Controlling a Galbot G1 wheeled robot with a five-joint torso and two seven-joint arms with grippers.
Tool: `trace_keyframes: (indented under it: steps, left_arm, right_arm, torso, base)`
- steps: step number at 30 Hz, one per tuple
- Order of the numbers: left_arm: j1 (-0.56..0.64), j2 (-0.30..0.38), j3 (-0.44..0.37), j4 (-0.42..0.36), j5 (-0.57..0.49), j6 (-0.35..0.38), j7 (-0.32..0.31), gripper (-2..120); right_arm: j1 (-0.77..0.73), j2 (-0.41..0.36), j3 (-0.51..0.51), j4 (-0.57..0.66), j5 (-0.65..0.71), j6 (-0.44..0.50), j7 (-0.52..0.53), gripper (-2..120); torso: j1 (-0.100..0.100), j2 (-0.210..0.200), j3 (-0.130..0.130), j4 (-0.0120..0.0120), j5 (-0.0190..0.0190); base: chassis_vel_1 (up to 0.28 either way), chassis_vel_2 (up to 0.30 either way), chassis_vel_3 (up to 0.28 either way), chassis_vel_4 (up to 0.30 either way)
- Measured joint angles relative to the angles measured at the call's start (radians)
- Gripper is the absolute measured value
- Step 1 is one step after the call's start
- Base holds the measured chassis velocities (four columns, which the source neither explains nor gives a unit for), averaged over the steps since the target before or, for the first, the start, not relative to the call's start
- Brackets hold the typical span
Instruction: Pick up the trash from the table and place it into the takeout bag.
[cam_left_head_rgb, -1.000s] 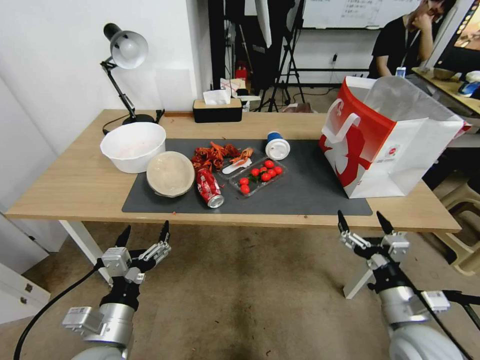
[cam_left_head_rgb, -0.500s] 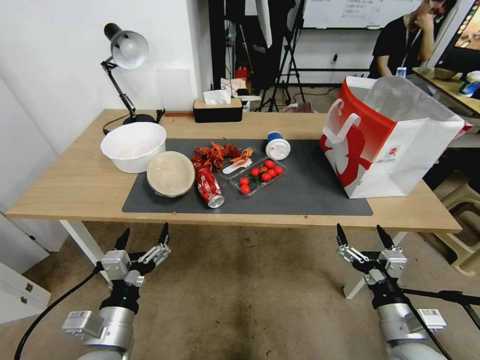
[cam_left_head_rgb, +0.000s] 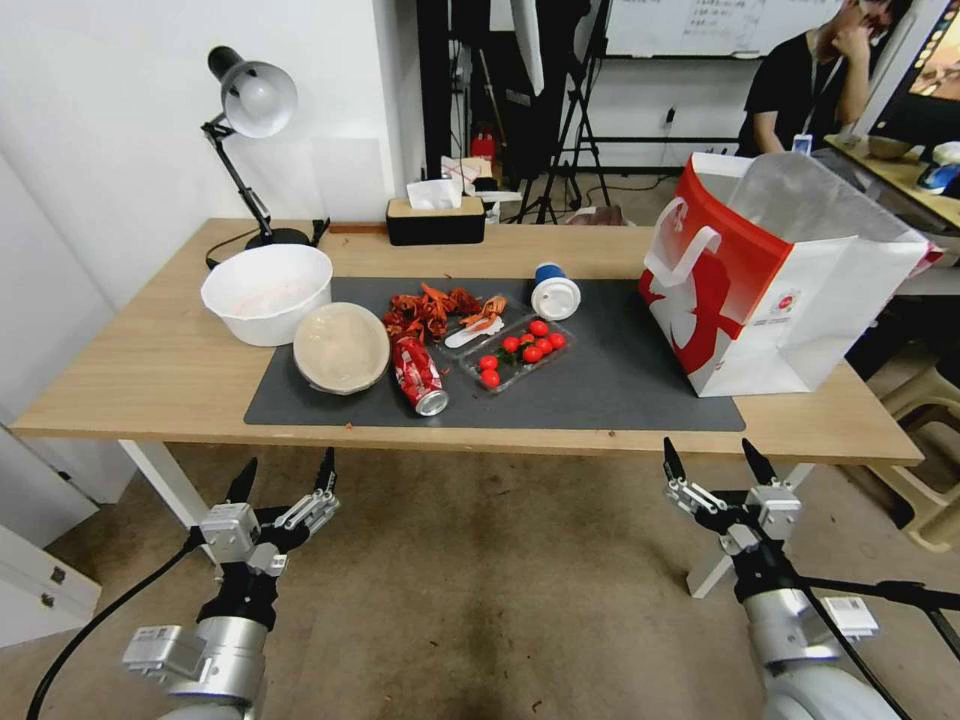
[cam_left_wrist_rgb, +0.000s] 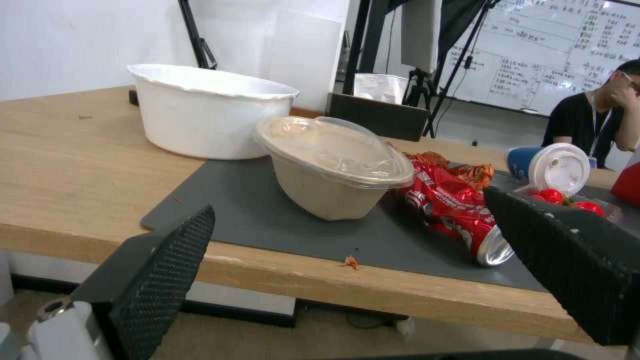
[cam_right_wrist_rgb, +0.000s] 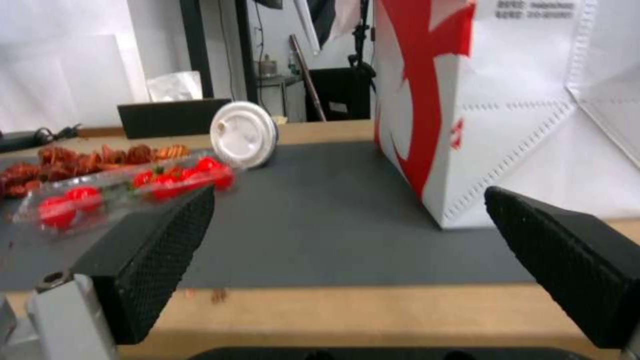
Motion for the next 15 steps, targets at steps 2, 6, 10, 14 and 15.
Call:
trace_keyframes:
  steps: [2, 6, 10, 14, 15]
  left_arm:
    - [-0.001, -0.001, 0.002, 0.002, 0.003, 0.0, 0.0, 100]
    - [-0.003, -0.003, 0.004, 0.0, 0.008, 0.004, 0.0, 100]
    - [-0.014, 0.008, 0.006, -0.005, 0.009, 0.02, -0.002, 100]
    - [-0.014, 0.024, 0.012, -0.015, 0.009, 0.026, -0.002, 100]
    - [-0.014, 0.024, 0.012, -0.015, 0.009, 0.026, -0.002, 100]
  right_arm:
    - [0.023, 0.0, -0.005, -0.001, 0.001, -0.012, 0.001, 100]
    - [0.089, -0.01, -0.018, -0.001, 0.011, -0.05, 0.007, 100]
    - [0.175, -0.028, -0.027, 0.012, 0.029, -0.118, 0.02, 100]
    - [0.228, -0.041, -0.05, 0.018, 0.029, -0.159, 0.035, 100]
    - [0.228, -0.041, -0.05, 0.018, 0.029, -0.159, 0.035, 100]
  torso:
    - [0.0, 0.0, 0.0, 0.0001, 0.0]
    - [0.0, 0.0, 0.0, 0.0001, 0.0]
    - [0.0, 0.0, 0.0, 0.0004, 0.0001]
    - [0.0, 0.0, 0.0, -0.0004, 0.0]
    - [0.0, 0.0, 0.0, -0.0004, 0.0]
  base:
    - [0.0, 0.0, 0.0, 0.0]
    - [0.0, 0.0, 0.0, 0.0]
    - [0.0, 0.0, 0.0, 0.0]
    - [0.0, 0.0, 0.0, 0.0]
    - [0.0, 0.0, 0.0, 0.0]
